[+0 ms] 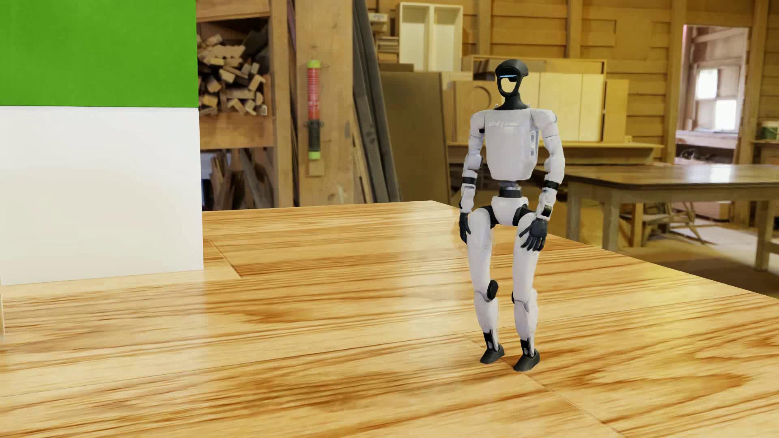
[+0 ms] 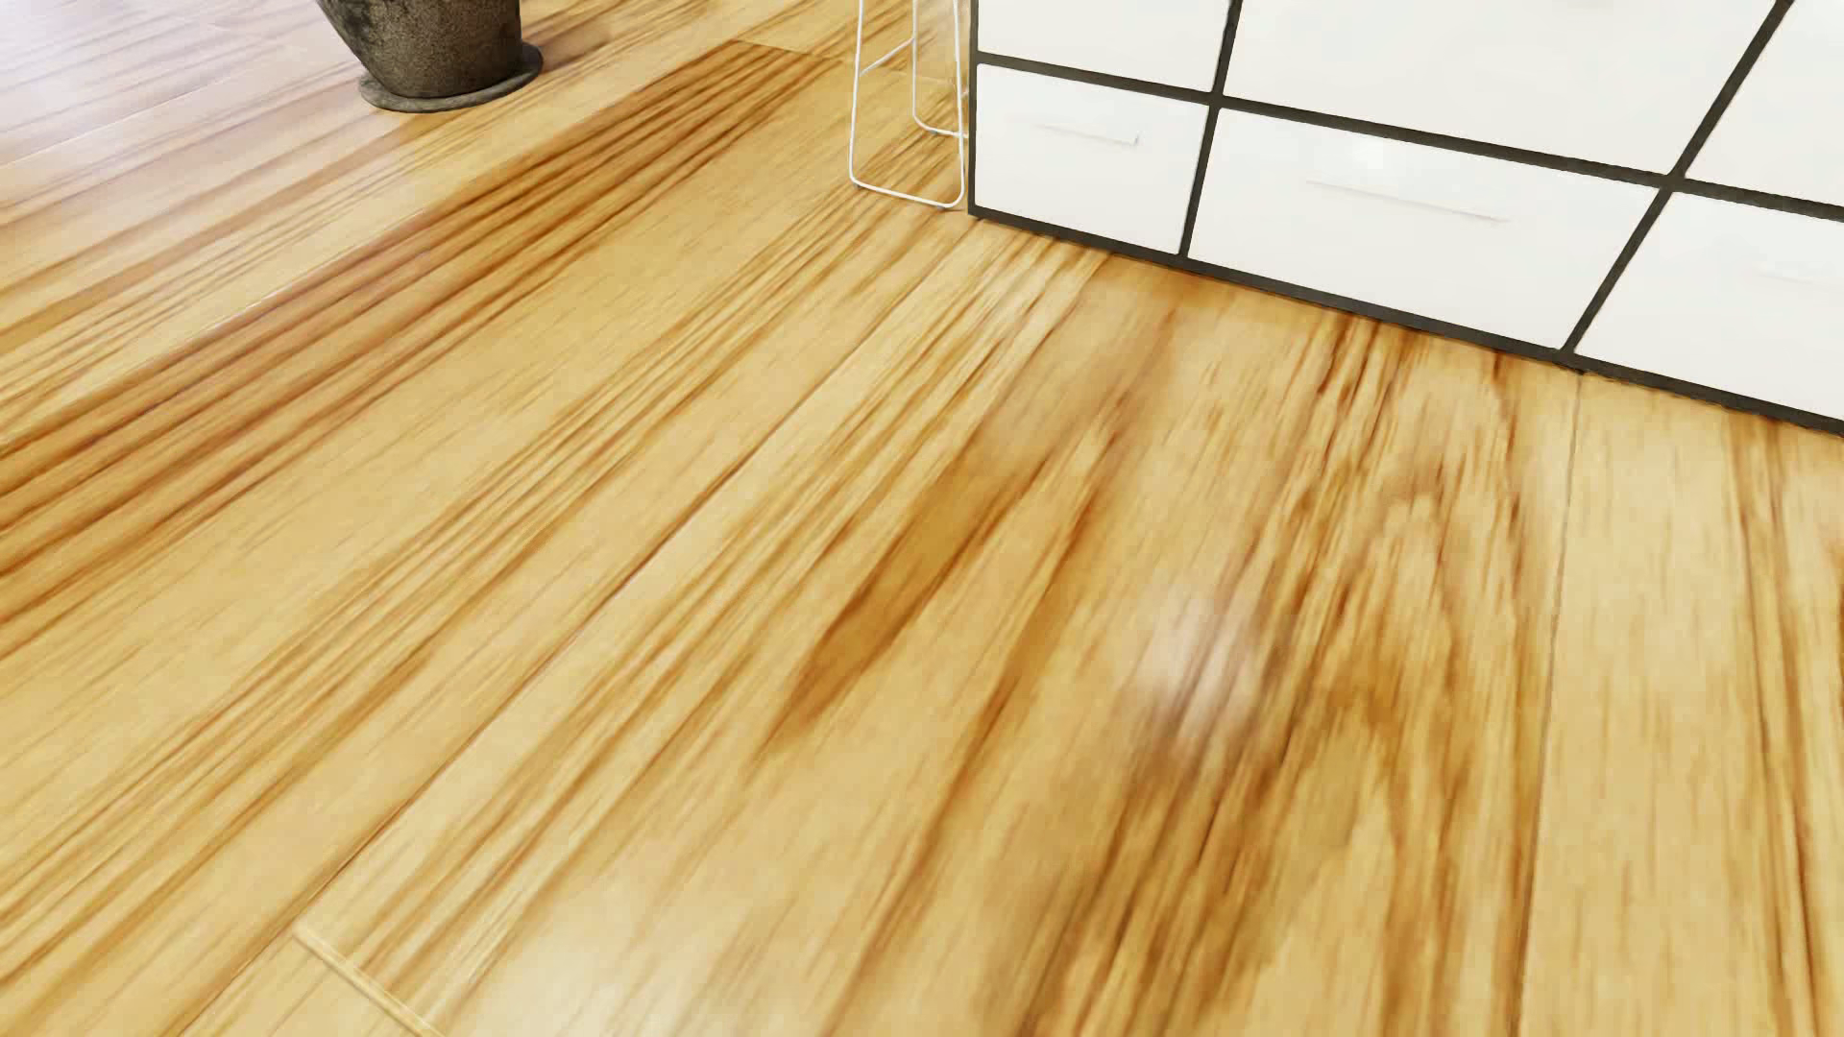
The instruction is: Raise arm
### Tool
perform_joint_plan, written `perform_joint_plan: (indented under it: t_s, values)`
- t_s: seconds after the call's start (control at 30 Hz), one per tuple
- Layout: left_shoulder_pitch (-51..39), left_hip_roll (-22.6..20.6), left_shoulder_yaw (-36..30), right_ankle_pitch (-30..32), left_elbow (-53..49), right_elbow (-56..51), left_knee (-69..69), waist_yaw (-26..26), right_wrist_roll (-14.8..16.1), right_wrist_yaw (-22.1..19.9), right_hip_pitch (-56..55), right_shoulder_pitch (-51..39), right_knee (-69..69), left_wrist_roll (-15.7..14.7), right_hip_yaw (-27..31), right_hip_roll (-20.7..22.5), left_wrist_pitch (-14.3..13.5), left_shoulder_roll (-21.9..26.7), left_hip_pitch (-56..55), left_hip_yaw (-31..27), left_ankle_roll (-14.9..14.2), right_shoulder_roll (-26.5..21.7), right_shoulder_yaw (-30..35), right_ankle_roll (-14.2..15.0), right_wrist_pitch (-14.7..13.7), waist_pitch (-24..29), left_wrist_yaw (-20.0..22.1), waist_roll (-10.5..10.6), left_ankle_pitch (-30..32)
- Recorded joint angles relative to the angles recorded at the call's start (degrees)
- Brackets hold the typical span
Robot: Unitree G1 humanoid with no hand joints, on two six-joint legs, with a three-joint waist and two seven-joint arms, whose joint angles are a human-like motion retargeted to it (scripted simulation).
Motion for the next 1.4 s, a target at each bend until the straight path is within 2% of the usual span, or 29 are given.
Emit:
perform_joint_plan:
  t_s: [0.03,0.07,0.1,0.13,0.17,0.2,0.27,0.33,0.37,0.4,0.47,0.53,0.77,0.8,1.0,1.13,1.3,1.4]
  values:
    - [0.14,-0.03,-0.04,-0.02,-0.62,-0.05,0.13,-0.08,0.00,0.00,0.07,-0.04,-0.03,0.00,0.00,0.01,0.00,0.09,-0.02,0.00,0.00,-0.08,-0.03,0.00,0.00,0.03,0.00,0.09,0.00]
    - [0.98,-0.01,2.61,0.06,-3.37,-0.30,0.16,-0.14,0.00,0.00,0.14,0.11,-0.05,0.00,0.00,0.04,0.00,0.45,0.01,0.00,0.00,-0.26,-0.36,0.00,0.00,0.01,0.00,0.24,-0.03]
    - [3.20,0.00,9.04,0.25,-11.95,-1.18,0.16,0.25,0.00,0.00,0.21,0.85,-0.08,0.00,0.00,-0.01,0.00,1.05,0.10,0.00,0.00,-0.52,-1.25,0.00,0.00,-0.08,0.00,0.30,-0.21]
    - [4.78,0.00,15.75,0.42,-26.61,-2.65,0.56,1.30,0.00,0.00,0.34,2.36,-0.09,0.00,0.00,0.06,0.00,2.54,0.05,0.00,0.00,-1.09,-3.53,0.00,0.00,-0.20,0.00,0.70,-0.40]
    - [4.25,-0.04,22.39,2.33,-44.52,-1.37,-0.17,2.22,0.00,0.00,0.32,2.54,-0.17,0.00,0.00,-0.28,0.00,6.05,0.20,0.00,0.00,-0.72,-1.96,0.00,0.00,-0.41,0.00,0.32,0.51]
    - [-1.83,-0.06,29.61,3.62,-57.90,-1.38,-0.07,3.83,0.00,0.00,0.31,3.81,-0.40,0.00,0.00,-0.53,0.00,8.80,0.06,0.00,0.00,-1.23,-2.83,0.00,0.00,-0.84,0.00,0.83,1.02]
    - [-25.12,-0.05,46.53,5.10,-73.52,-0.40,0.64,4.92,0.00,0.00,0.66,3.85,-1.16,0.00,0.00,-0.73,0.00,15.44,-0.11,0.00,0.00,-2.47,-0.82,0.00,0.00,-0.93,0.00,1.72,0.72]
    - [-51.12,-0.03,56.20,6.61,-77.42,-0.30,0.74,2.64,0.00,0.00,1.17,1.61,-1.72,0.00,0.00,-0.67,0.00,26.49,-0.04,0.00,0.00,-5.10,3.23,0.00,0.00,-0.33,0.00,3.40,1.83]
    - [-62.16,-0.02,57.69,7.26,-77.68,-0.76,3.80,1.30,0.00,0.00,1.28,0.59,-1.84,0.00,0.00,-0.62,0.00,31.85,0.01,0.00,0.00,-6.52,3.76,0.00,0.00,-0.03,0.00,4.54,4.53]
    - [-71.74,0.22,56.58,7.51,-77.91,-1.19,1.14,0.37,0.00,0.00,1.24,-0.22,-1.81,0.00,0.00,-0.26,0.00,36.68,0.07,0.00,0.00,-7.78,3.70,0.00,0.00,0.15,0.00,5.90,1.97]
    - [-85.75,-0.02,49.77,7.26,-78.54,-1.39,0.68,0.40,0.00,0.00,1.02,-0.61,-1.65,0.00,0.00,-0.54,0.00,43.32,0.14,0.00,0.00,-9.50,1.85,0.00,0.00,-0.20,0.00,7.93,1.11]
    - [-91.40,-0.20,44.56,6.64,-80.53,-1.40,0.36,1.65,0.00,0.00,0.83,-0.22,-1.39,0.00,0.00,-0.74,0.00,46.44,0.26,0.00,0.00,-10.11,0.53,0.00,0.00,-0.79,0.00,9.22,1.05]
    - [-96.45,-0.74,35.37,7.08,-80.66,-0.85,0.37,1.42,0.00,0.00,1.44,1.35,-1.51,0.00,0.00,-1.11,0.00,49.98,0.66,0.00,0.00,-10.69,1.29,0.00,0.00,-1.15,0.00,10.03,1.06]
    - [-96.22,-0.69,35.00,7.12,-80.14,-0.56,3.14,1.43,0.00,0.00,1.40,1.48,-1.51,0.00,0.00,-1.03,0.00,50.21,0.57,0.00,0.00,-10.81,1.15,0.00,0.00,-1.12,0.00,10.16,3.40]
    - [-93.94,-0.64,31.42,7.75,-81.44,-0.98,3.20,1.43,0.00,0.00,1.21,1.76,-1.69,0.00,0.00,-1.08,0.00,51.61,0.25,0.00,0.00,-10.87,1.88,0.00,0.00,-1.05,0.00,9.60,4.16]
    - [-94.13,-0.51,30.13,7.80,-81.91,-1.50,3.19,1.50,0.00,0.00,1.36,1.18,-1.66,0.00,0.00,-0.97,0.00,51.81,0.37,0.00,0.00,-10.82,2.66,0.00,0.00,-0.85,0.00,9.48,3.74]
    - [-95.19,-0.48,32.68,8.02,-81.92,-1.92,3.18,1.68,0.00,0.00,1.52,0.82,-1.69,0.00,0.00,-0.87,0.00,50.59,0.47,0.00,0.00,-10.69,2.20,0.00,0.00,-0.84,0.00,9.36,3.21]
    - [-93.81,-0.58,30.86,8.32,-82.41,-2.09,3.06,1.94,0.00,0.00,1.74,0.72,-1.60,0.00,0.00,-0.92,0.00,49.98,0.66,0.00,0.00,-10.86,3.37,0.00,0.00,-0.51,0.00,9.27,2.55]
